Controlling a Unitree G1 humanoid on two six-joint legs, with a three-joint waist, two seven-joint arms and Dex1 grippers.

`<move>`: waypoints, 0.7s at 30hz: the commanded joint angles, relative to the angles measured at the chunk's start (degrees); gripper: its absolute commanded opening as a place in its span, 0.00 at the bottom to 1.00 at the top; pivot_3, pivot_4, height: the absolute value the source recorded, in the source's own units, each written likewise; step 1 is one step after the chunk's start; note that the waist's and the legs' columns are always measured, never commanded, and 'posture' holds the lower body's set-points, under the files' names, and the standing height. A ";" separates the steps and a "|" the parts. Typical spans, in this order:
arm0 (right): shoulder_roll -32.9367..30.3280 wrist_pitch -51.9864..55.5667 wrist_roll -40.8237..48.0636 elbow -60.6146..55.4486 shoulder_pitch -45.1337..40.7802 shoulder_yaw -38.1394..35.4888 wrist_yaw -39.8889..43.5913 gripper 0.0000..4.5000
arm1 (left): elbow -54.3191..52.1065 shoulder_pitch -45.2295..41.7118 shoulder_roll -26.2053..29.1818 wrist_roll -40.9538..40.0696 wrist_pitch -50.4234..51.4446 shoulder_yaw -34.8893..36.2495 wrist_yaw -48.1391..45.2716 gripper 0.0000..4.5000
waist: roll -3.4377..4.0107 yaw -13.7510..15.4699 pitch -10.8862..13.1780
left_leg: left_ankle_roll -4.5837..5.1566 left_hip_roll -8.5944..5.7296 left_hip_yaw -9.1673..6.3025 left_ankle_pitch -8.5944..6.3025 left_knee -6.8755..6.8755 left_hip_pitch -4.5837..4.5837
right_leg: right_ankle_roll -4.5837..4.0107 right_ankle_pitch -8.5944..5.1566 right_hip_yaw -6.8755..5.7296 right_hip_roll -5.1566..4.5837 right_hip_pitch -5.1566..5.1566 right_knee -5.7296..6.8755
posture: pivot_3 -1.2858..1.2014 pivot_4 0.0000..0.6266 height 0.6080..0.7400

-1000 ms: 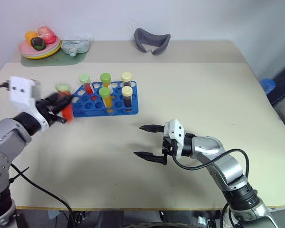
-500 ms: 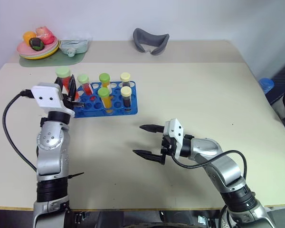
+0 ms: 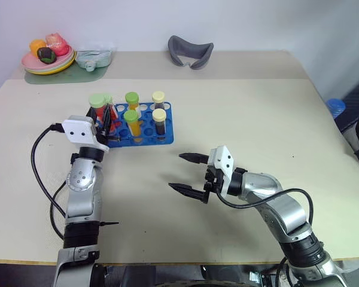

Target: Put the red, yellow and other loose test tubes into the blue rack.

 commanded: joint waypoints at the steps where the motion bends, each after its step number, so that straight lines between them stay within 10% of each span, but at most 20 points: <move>1: 0.41 -0.45 1.05 -1.69 -1.06 -0.87 0.01 1.00 | -0.87 -0.25 -0.39 0.47 -1.07 -0.40 0.25 0.18 | 0.00 0.01 0.00 | 0.00 0.00 0.00 0.00 0.01 0.00 | 0.00 0.00 0.00 0.00 0.01 0.00 | 0.52 0.24 1.00; 21: 0.33 -2.52 0.40 -0.71 -0.05 -0.10 1.10 1.00 | -4.44 3.17 -0.30 1.01 1.19 0.26 1.64 0.18 | 0.00 -0.06 0.00 | 0.00 0.00 -0.01 0.00 -0.01 0.01 | 0.00 0.00 0.00 0.00 0.00 0.00 | 0.52 0.24 1.00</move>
